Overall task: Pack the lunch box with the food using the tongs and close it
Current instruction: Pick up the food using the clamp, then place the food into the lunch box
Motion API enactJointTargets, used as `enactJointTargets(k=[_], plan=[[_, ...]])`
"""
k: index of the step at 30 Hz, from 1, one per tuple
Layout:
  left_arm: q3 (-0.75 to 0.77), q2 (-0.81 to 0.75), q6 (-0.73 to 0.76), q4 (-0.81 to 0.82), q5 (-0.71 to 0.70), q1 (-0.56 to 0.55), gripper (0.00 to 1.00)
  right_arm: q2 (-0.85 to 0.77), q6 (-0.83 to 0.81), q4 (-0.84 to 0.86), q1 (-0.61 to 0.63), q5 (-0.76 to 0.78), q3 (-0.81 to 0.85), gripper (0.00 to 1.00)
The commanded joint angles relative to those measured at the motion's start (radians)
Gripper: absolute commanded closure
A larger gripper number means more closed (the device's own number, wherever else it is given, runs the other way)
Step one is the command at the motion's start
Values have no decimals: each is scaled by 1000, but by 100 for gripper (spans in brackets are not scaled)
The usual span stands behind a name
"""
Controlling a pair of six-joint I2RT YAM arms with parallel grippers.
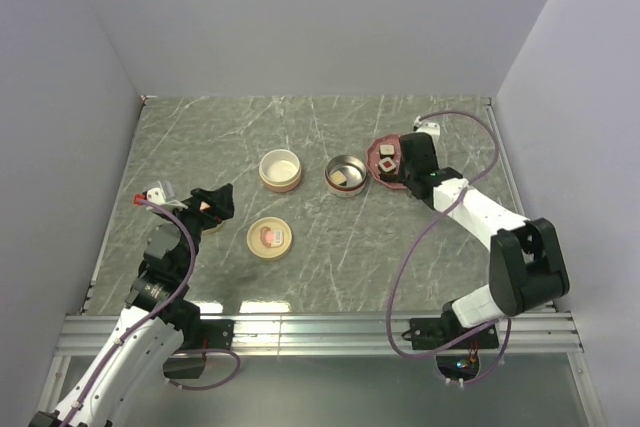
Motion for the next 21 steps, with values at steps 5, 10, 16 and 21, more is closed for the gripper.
enactJointTargets(k=[5,10,16,21], plan=[[-11,-8,-1,39,11,-2,0,-168,-5,25,-5,-47,-27,95],[-11,-11,0,39,11,-2,0,-231,-8,32,-2,-68,-64,96],[-7,-13,-1,34,12,-2,0,-291,-12,35,28,-88,-87,96],[-9,-16,-1,31,12,-2,1,-315,-11,28,80,-67,-90,96]])
